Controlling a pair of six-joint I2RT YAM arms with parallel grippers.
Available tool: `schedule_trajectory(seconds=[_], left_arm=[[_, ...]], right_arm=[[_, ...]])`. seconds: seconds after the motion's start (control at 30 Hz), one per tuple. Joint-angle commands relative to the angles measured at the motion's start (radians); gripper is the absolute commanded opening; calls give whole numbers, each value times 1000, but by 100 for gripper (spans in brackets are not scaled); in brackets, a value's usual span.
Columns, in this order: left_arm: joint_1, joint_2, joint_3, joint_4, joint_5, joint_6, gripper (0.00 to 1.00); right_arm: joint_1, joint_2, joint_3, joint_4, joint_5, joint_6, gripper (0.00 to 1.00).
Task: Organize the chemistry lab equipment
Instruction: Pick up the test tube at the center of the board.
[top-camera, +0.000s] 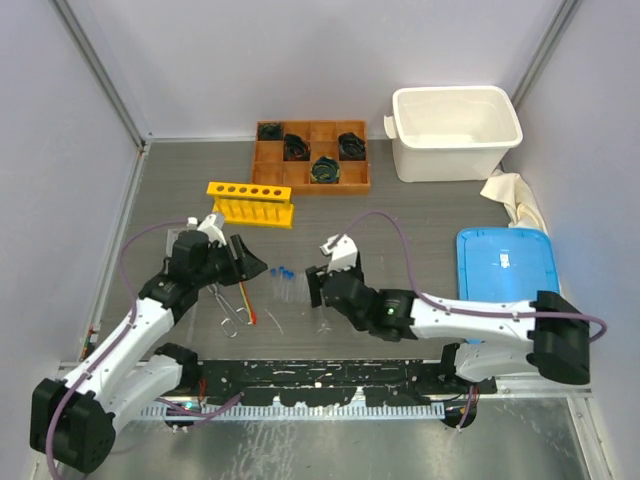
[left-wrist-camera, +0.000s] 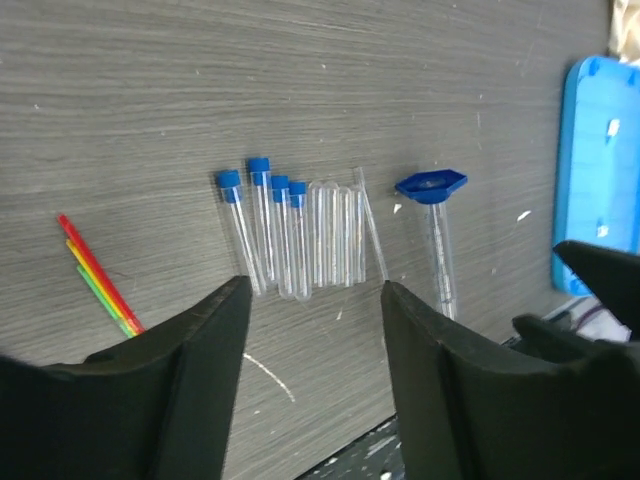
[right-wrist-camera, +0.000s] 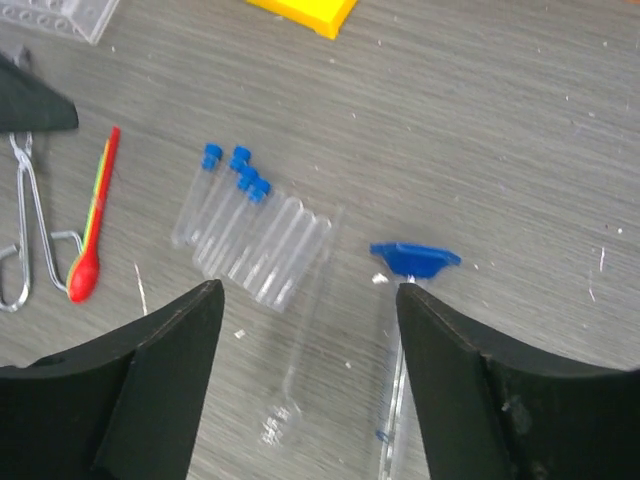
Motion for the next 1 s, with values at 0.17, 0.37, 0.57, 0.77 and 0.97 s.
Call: schedule_trajectory(seconds=[0.17,0.37,0.57,0.77,0.97], left_arm=[[-118,-67,74,-144,-188,87,43],[-206,-31,74,-168,-261,76,41],[-291,-15,55,-126,-300,60,40],[-336,10,62,-107,-319,61,40],[-358,34,69,-101,-321,61,39]], right_arm=[[-52,221,266,-119,12,55,60],[-139,242,225,-65,-152,119,47],[-191,286,222,-28,-306,112,45],[-215,346,238,-22,-407,117,40],[-244,399,236,-18,-439,133,32]])
